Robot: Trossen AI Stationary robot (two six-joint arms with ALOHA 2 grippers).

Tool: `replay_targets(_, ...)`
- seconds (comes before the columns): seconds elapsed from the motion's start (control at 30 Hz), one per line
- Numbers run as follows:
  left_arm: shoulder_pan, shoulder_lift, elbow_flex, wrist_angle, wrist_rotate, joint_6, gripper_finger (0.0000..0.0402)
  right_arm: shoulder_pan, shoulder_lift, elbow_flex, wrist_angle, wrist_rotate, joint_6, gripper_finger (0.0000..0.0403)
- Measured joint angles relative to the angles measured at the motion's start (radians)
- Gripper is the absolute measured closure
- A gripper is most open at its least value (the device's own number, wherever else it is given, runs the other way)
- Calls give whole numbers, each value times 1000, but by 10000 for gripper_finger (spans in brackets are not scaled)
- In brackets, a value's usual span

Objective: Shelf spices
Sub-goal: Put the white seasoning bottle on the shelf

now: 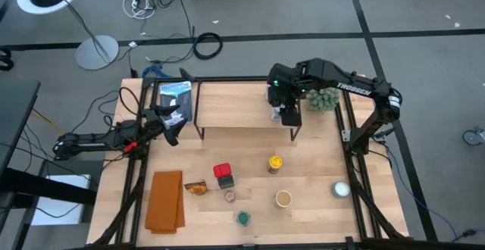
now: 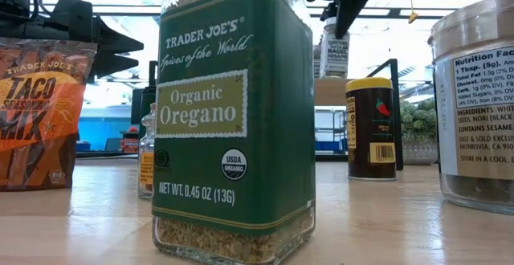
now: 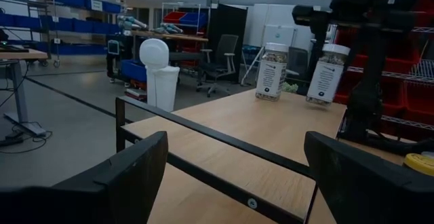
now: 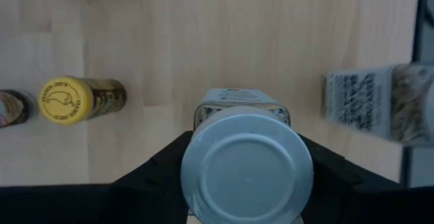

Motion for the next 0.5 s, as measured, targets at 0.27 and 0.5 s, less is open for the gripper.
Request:
replay_targets(0.27, 0, 0, 0, 0, 0, 0, 50, 0, 1, 0, 28, -3, -49, 204)
replay_targets(0.5, 0, 0, 0, 0, 0, 0, 50, -2, 2, 1, 32, -2, -50, 194)
